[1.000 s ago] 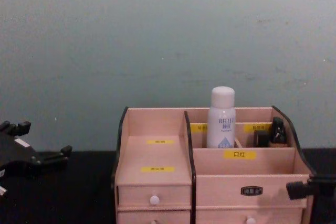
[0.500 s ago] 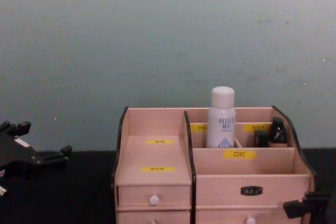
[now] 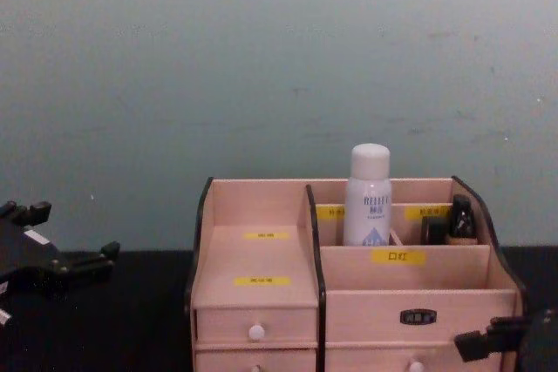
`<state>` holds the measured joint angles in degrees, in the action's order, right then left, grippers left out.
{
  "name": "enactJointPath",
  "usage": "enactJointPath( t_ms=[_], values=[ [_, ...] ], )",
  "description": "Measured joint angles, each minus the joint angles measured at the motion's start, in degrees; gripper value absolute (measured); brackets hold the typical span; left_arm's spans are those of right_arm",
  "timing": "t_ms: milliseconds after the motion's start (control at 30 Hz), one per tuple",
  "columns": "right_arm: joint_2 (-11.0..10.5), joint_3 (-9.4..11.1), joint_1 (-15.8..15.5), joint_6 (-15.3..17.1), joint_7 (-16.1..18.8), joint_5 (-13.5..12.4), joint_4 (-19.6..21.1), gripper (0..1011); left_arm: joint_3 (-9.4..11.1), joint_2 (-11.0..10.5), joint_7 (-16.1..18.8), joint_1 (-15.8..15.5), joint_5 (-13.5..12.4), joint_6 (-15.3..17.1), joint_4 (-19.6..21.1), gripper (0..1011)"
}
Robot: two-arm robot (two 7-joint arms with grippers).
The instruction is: Pick up the facial cleanser and watermelon frost from the table and place them into the tiered storage box.
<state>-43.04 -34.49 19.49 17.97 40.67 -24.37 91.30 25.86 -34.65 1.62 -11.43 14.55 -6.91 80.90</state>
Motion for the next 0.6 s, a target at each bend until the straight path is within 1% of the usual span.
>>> enactJointPath(
  t_ms=[200, 367, 600],
  values=[
    [-0.06, -0.99, 0.31, 0.83, -0.49, 0.45, 0.48, 1000, 0.0, 0.0, 0.0, 0.0, 0.0, 0.0, 0.0, 1001],
    [-0.22, -1.76, 0.39, 1.19, -0.97, 1.34, 0.93, 1000, 0.0, 0.0, 0.0, 0.0, 0.0, 0.0, 0.0, 1001],
    [-0.08, -2.23, 0.47, 1.47, -1.5, 2.23, 0.94, 1000, 0.0, 0.0, 0.0, 0.0, 0.0, 0.0, 0.0, 1001]
  ],
)
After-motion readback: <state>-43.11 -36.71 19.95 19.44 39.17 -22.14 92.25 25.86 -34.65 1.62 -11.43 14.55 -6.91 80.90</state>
